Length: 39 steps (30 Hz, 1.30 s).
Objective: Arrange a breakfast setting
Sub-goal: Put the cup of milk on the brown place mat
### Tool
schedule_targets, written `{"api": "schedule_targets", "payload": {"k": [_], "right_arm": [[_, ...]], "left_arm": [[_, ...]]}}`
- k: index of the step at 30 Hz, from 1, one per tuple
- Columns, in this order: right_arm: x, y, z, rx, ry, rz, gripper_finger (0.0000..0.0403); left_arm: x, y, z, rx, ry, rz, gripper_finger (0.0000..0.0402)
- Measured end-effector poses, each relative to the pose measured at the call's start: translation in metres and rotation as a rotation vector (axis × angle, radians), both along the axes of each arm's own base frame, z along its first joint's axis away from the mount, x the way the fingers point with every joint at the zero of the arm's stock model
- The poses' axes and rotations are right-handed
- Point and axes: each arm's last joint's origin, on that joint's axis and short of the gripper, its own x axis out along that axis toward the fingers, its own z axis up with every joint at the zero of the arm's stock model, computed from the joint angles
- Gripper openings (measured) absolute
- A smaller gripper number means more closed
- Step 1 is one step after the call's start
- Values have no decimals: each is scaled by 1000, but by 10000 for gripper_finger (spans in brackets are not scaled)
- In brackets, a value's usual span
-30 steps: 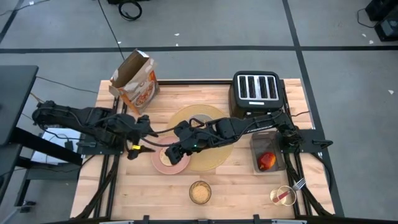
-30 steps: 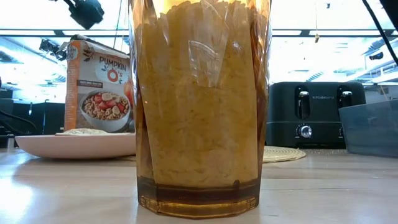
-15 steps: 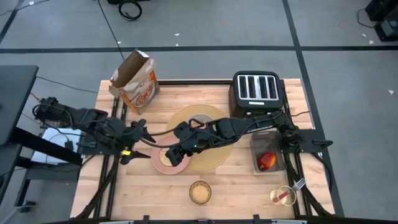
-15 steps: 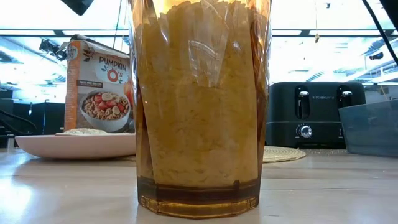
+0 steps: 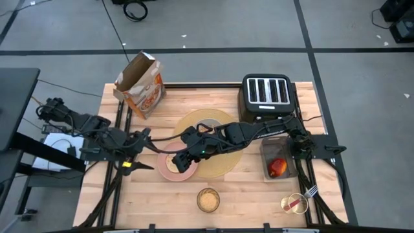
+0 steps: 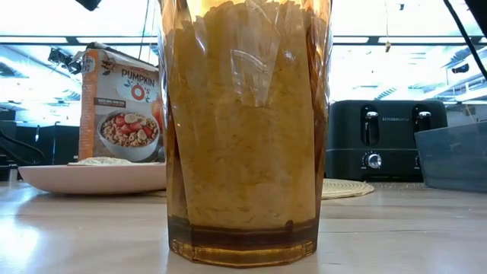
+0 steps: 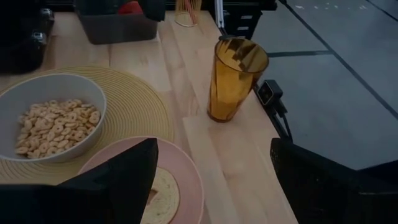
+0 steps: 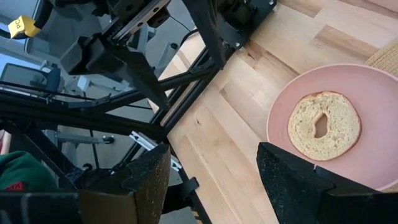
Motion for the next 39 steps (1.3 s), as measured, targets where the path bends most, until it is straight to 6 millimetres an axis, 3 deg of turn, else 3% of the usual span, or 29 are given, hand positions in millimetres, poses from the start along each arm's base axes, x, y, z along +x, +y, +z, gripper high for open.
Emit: {"api": "schedule_targets", "payload": {"k": [27, 39], "right_arm": [[0, 0, 0, -1, 1, -2, 244], [1, -3, 0, 97, 12, -51, 244]], "left_arm": [[0, -1, 0, 5, 2, -3, 318], [-1, 0, 1, -13, -8, -11, 318]]}}
